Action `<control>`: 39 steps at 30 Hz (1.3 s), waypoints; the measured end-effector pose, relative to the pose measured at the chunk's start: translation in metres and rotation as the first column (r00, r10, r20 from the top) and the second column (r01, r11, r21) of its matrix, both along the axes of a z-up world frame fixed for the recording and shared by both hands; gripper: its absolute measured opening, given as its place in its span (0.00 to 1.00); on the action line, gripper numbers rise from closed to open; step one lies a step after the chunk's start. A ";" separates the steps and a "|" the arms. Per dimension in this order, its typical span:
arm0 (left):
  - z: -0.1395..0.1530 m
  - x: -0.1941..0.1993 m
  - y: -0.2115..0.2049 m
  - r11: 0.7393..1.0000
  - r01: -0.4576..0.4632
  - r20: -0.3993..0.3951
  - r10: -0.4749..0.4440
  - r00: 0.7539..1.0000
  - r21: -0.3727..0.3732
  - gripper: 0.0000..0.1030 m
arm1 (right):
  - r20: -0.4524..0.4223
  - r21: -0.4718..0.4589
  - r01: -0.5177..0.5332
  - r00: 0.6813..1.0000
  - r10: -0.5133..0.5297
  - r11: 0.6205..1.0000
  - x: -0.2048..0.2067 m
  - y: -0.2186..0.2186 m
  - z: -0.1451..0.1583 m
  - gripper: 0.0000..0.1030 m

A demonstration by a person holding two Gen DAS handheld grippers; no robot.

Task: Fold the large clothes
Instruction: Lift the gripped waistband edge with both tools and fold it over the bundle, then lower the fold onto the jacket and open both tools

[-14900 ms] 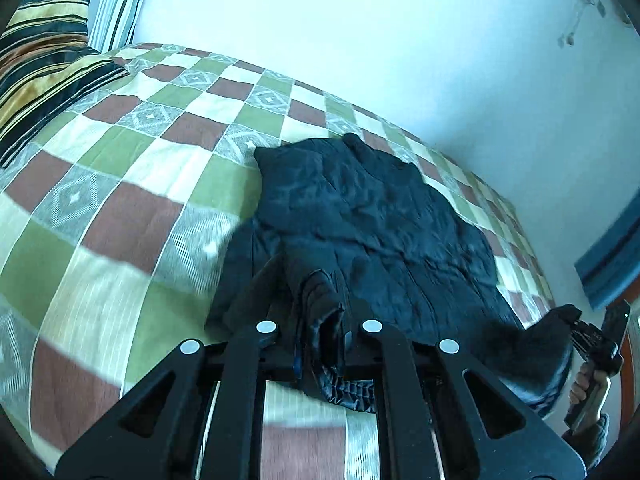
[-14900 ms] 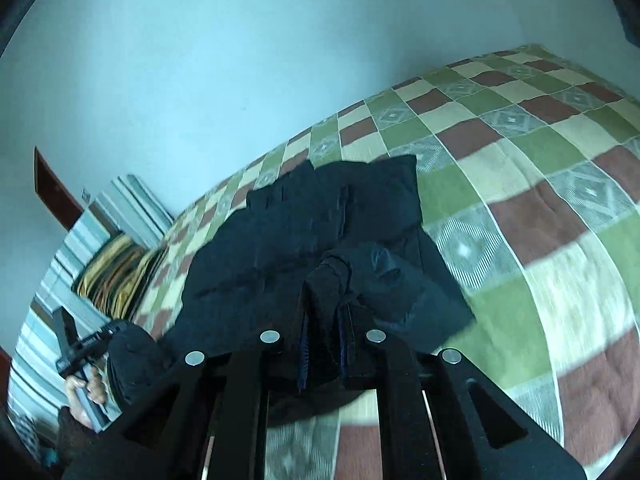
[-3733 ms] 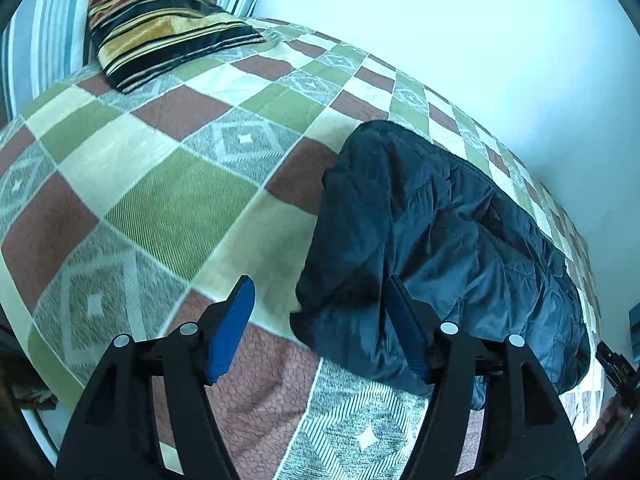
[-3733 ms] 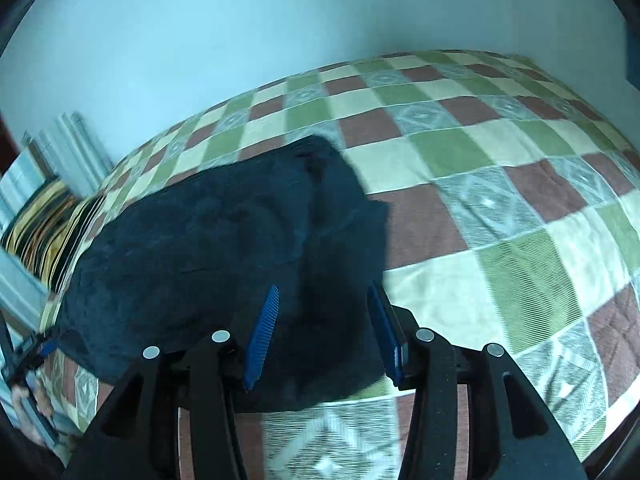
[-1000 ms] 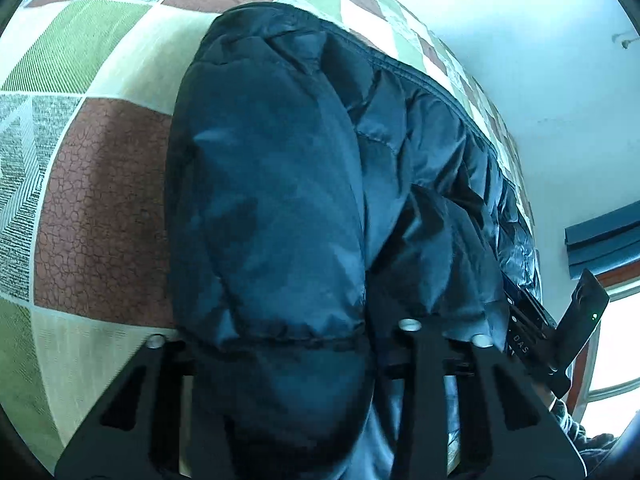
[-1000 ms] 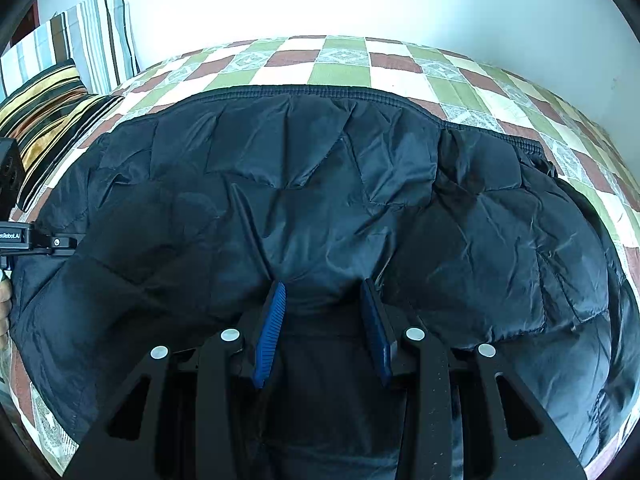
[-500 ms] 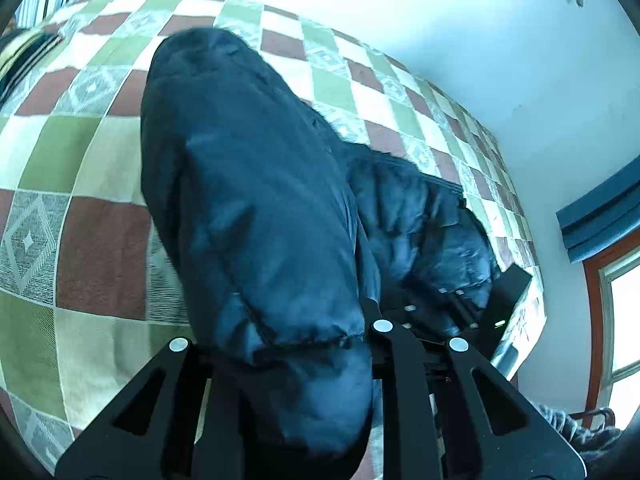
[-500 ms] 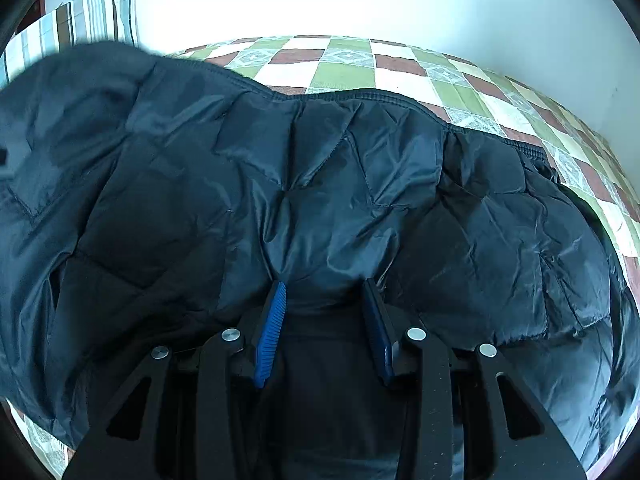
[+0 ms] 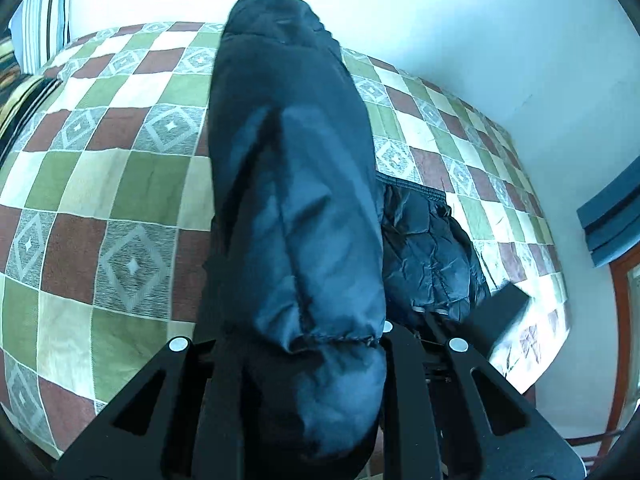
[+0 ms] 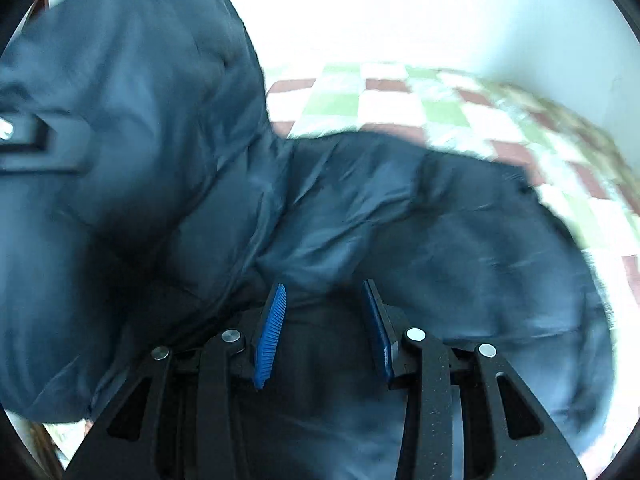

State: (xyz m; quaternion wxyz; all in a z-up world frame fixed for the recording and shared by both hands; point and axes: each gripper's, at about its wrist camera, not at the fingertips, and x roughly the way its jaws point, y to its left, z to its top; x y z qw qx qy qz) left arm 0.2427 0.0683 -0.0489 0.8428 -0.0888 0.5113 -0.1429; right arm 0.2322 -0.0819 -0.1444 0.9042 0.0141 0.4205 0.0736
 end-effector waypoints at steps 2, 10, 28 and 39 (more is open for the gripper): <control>0.000 -0.002 -0.018 0.999 -0.012 0.014 0.011 1.000 0.039 0.17 | 0.031 -0.053 0.026 0.999 -0.024 0.998 -0.010 -0.021 0.009 0.39; -0.013 -0.005 -0.082 0.995 -0.001 0.031 -0.002 1.000 0.103 0.17 | 0.034 -0.063 0.165 0.986 -0.163 0.984 -0.043 -0.112 0.004 0.39; -0.083 -0.006 -0.190 0.984 -0.003 0.026 -0.002 1.000 0.176 0.17 | -0.050 -0.033 0.201 0.978 -0.203 0.979 -0.058 -0.168 -0.042 0.43; -0.051 -0.026 -0.188 0.988 -0.002 0.100 -0.014 0.995 0.155 0.43 | -0.063 -0.017 0.204 0.977 -0.204 0.979 -0.058 -0.176 -0.044 0.51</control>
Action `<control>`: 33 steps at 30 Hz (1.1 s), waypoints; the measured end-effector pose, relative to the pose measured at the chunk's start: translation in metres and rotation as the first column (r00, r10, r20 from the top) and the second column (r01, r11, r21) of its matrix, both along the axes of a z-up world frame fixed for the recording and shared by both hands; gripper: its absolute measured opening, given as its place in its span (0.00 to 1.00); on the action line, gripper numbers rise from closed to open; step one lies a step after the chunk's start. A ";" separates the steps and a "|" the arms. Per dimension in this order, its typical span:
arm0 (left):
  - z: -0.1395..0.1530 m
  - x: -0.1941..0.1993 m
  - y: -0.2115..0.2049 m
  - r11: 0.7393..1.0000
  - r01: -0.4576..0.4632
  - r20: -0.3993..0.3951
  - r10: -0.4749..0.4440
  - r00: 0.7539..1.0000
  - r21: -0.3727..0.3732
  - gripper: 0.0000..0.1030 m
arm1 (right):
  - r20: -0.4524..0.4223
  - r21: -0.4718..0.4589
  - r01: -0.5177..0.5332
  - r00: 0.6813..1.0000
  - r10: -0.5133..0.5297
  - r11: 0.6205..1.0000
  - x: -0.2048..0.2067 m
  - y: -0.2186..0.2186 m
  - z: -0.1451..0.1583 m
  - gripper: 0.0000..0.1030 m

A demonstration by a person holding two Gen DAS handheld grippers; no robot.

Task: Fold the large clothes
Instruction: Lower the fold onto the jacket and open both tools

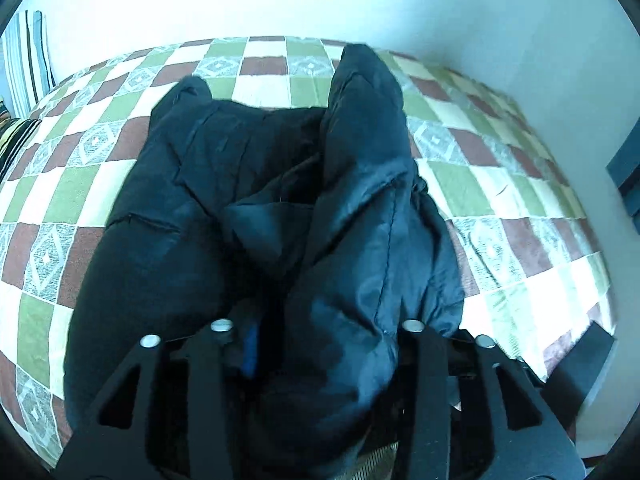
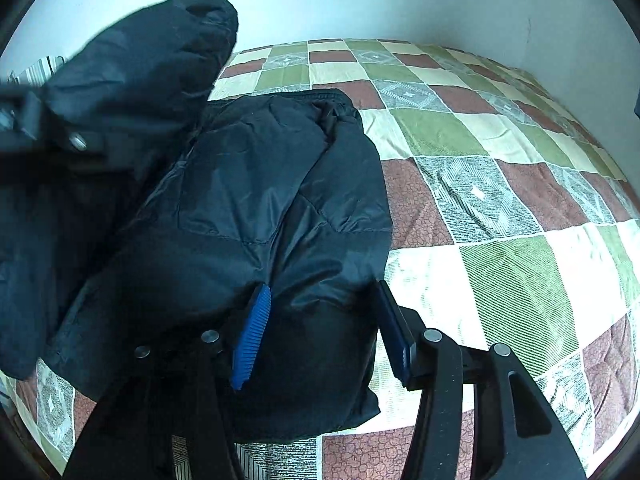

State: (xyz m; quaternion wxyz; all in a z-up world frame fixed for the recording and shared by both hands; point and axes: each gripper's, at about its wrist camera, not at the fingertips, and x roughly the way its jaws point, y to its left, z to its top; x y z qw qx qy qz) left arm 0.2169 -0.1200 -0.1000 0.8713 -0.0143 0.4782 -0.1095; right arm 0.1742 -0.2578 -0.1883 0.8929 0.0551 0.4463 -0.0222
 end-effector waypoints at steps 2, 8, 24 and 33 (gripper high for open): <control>0.014 -0.008 0.004 1.000 0.019 0.028 -0.019 0.999 -0.009 0.52 | 0.000 -0.009 0.001 1.000 -0.001 1.000 0.001 0.001 0.000 0.51; 0.055 -0.033 0.021 0.996 0.062 0.109 -0.054 0.993 -0.069 0.58 | -0.006 -0.026 0.006 1.000 -0.006 1.000 0.001 0.004 0.003 0.51; 0.027 0.009 0.171 0.978 -0.209 0.126 0.209 0.970 -0.008 0.65 | 0.034 0.030 0.050 0.998 -0.051 0.998 -0.002 -0.010 0.054 0.53; 0.003 0.020 0.187 0.979 -0.203 0.093 0.205 0.974 -0.032 0.65 | 0.068 0.156 -0.037 0.997 0.027 0.987 0.018 0.022 0.091 0.63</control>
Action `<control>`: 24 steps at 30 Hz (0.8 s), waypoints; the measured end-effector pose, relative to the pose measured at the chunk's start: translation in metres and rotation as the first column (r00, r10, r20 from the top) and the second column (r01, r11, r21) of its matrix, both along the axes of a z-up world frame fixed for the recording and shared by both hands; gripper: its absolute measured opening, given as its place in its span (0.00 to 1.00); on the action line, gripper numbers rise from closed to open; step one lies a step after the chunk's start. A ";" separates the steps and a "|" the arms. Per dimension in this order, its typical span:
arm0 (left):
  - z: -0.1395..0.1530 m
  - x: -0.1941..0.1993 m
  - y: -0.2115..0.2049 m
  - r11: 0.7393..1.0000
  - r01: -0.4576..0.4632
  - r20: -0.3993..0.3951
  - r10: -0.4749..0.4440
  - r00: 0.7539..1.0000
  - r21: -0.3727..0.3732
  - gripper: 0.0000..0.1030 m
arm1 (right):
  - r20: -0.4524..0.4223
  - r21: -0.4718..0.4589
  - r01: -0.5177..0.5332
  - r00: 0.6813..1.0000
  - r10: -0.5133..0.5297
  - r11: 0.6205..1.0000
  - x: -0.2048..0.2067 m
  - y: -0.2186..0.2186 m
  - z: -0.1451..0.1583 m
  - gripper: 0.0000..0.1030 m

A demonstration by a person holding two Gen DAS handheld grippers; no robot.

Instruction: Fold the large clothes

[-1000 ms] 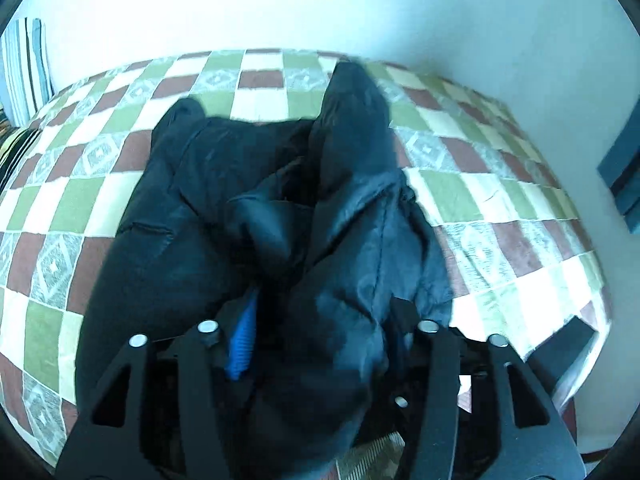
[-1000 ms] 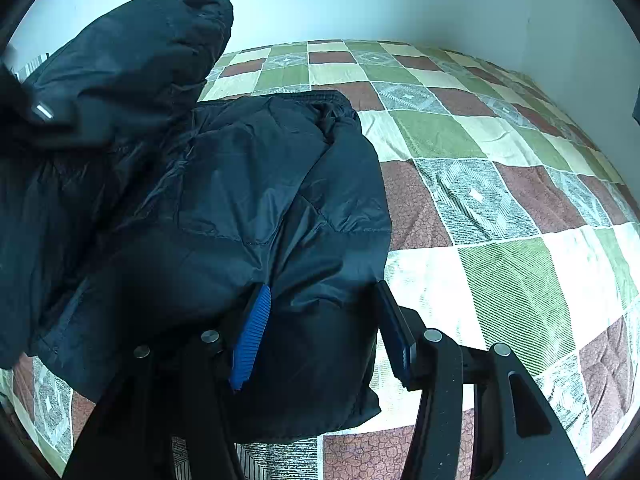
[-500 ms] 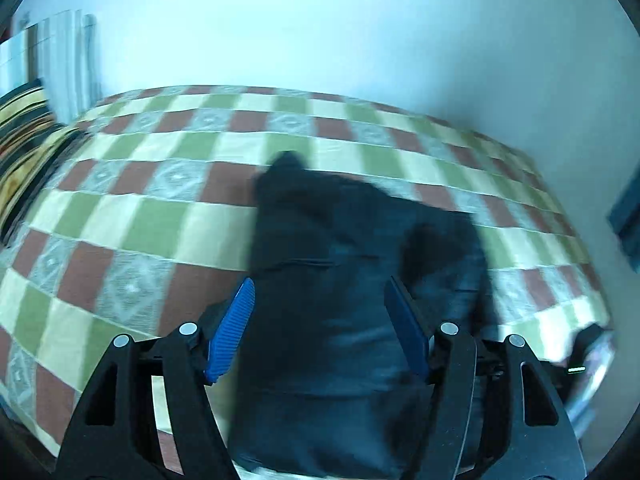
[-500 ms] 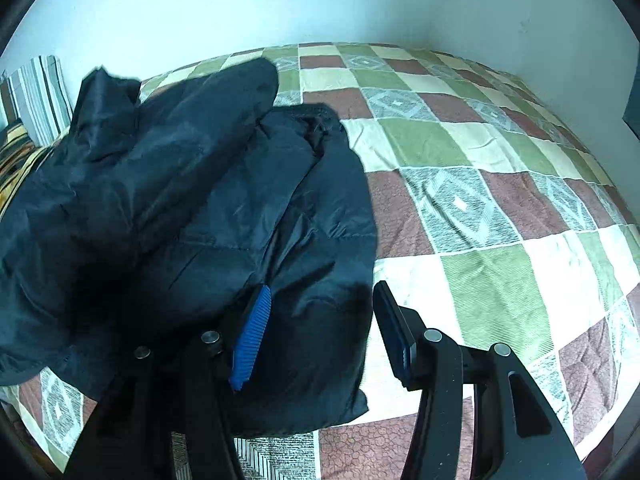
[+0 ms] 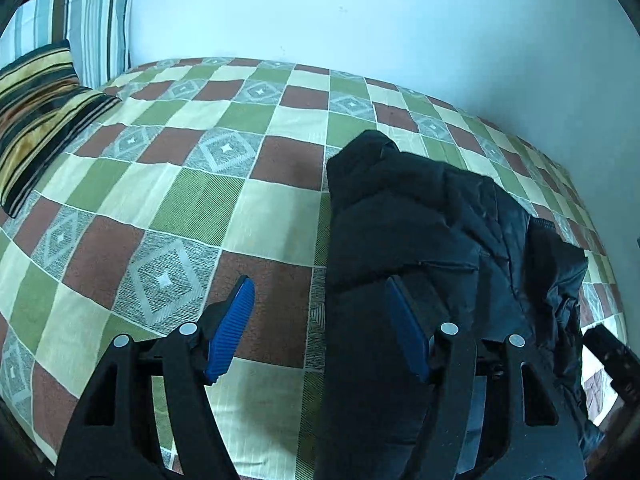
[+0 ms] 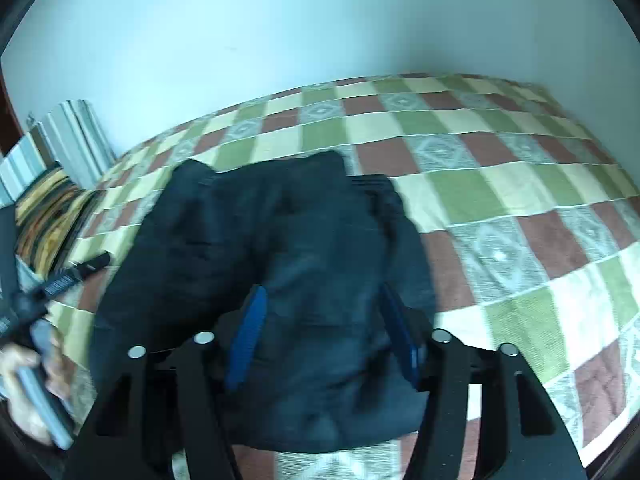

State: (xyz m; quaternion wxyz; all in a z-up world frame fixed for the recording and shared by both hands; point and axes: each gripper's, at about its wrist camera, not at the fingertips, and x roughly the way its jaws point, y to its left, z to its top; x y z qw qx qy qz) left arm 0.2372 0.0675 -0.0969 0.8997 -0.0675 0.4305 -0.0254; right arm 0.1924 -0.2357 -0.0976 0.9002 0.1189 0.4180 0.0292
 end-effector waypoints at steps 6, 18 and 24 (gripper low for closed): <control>-0.015 0.004 -0.001 1.000 0.025 -0.015 -0.025 1.000 -0.016 0.65 | -0.026 -0.015 -0.045 0.999 0.045 0.999 0.016 0.035 -0.004 0.65; -0.028 0.013 0.004 0.998 0.020 -0.026 -0.022 0.999 -0.067 0.65 | -0.072 0.011 0.001 0.997 0.000 1.000 0.029 0.042 -0.011 0.72; -0.029 0.012 0.002 0.997 0.023 -0.025 -0.025 0.999 -0.068 0.65 | -0.051 -0.007 0.011 0.999 -0.012 1.000 0.024 0.044 -0.004 0.72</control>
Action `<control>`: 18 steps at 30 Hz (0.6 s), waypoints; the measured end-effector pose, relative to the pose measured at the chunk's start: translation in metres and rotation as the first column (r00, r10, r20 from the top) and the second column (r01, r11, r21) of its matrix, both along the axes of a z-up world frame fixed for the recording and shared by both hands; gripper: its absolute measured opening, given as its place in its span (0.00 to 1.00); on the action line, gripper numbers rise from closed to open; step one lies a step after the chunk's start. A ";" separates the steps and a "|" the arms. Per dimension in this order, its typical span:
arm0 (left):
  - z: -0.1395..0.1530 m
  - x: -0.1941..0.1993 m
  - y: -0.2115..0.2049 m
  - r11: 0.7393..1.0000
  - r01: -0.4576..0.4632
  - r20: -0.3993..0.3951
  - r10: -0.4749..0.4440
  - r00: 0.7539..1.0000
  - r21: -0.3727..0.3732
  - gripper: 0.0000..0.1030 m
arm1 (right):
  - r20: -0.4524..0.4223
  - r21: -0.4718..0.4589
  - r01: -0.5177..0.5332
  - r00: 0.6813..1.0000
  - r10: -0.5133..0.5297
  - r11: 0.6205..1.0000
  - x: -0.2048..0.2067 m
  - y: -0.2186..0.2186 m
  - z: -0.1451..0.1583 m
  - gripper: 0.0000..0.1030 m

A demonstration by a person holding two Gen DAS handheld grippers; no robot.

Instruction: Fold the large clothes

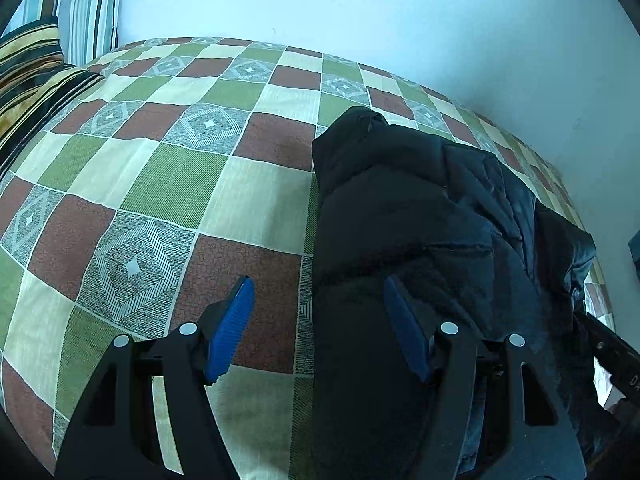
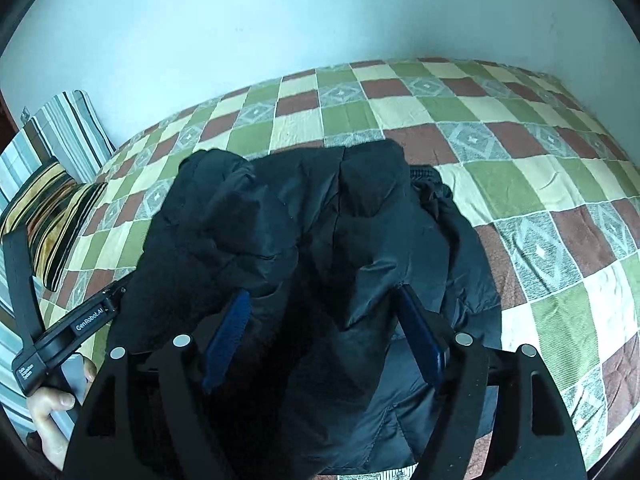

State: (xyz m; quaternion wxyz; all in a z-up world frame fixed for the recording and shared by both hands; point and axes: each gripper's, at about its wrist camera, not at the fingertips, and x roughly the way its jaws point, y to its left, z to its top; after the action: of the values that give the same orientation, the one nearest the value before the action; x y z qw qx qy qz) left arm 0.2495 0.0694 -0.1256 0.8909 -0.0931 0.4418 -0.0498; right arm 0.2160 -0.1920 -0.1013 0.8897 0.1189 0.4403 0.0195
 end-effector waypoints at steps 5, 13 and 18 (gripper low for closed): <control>0.000 0.000 -0.001 1.000 0.001 0.003 -0.001 1.000 0.005 0.65 | 0.100 -0.067 0.020 0.995 -0.013 0.998 -0.014 0.005 0.027 0.72; 0.000 -0.001 -0.001 1.000 0.000 0.005 0.000 1.000 0.005 0.65 | 0.024 -0.038 -0.086 0.996 0.087 0.996 0.001 0.028 0.012 0.58; -0.001 0.000 -0.001 1.000 0.002 0.006 -0.002 1.000 0.007 0.65 | -0.042 -0.015 -0.113 0.993 0.112 0.993 0.008 0.035 -0.007 0.45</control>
State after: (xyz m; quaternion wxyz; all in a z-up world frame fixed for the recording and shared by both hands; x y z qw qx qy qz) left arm 0.2495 0.0687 -0.1268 0.8925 -0.0892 0.4393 -0.0496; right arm 0.2235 -0.1573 -0.1087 0.8790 0.0864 0.4646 0.0635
